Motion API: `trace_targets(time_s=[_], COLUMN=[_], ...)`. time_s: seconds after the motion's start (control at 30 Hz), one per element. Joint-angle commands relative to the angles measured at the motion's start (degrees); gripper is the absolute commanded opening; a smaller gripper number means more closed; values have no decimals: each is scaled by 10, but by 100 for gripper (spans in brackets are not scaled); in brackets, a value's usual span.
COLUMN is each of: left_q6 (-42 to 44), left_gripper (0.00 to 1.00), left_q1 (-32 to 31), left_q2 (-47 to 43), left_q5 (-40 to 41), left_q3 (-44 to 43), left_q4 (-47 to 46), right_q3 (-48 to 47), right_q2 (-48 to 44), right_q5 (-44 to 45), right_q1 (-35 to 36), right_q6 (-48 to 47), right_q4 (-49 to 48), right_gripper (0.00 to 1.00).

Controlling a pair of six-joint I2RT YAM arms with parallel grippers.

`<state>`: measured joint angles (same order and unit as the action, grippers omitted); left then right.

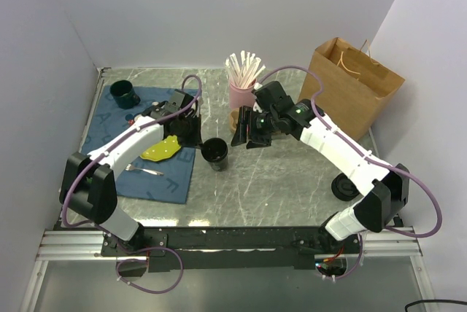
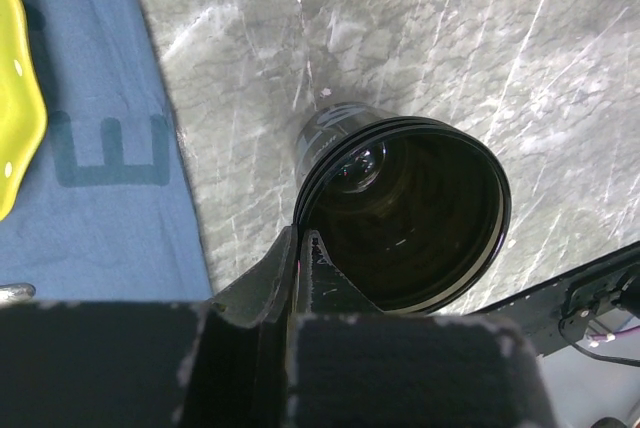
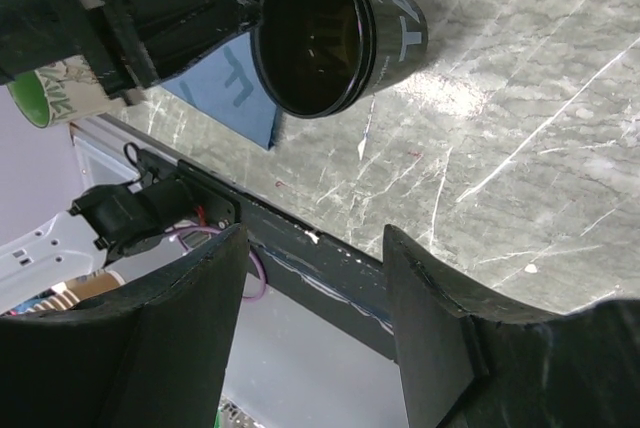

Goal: Pack the takeout coffee

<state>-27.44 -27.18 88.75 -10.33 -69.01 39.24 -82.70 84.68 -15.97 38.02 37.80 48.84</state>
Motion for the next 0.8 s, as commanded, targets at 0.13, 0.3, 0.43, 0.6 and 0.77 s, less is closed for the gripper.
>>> trace_targets(time_s=[0.13,0.3,0.43,0.6,0.77], left_q6=[1,-3,-13,-24,-19], left_gripper=[1,1,1,4,9], left_q1=[1,1,2,6,6], left_q2=[-18,-19,-17,-17,-9], left_q5=[0,-5,-1,-6,-9], left_q3=[-51,-43,-38,-40,-37], left_q4=[29,28,35,41,42], right_q3=[32,29,32,49,53], right_q2=[10,45,71,89,106], right_q5=[7,-19,-38,-51,-54], right_q1=[5,6,5,5,6], right_q6=[-11,-11,-6,-1,-1], right_q4=[-39,-77,-97,-123,-131], right_gripper=[62,56,47,46,46])
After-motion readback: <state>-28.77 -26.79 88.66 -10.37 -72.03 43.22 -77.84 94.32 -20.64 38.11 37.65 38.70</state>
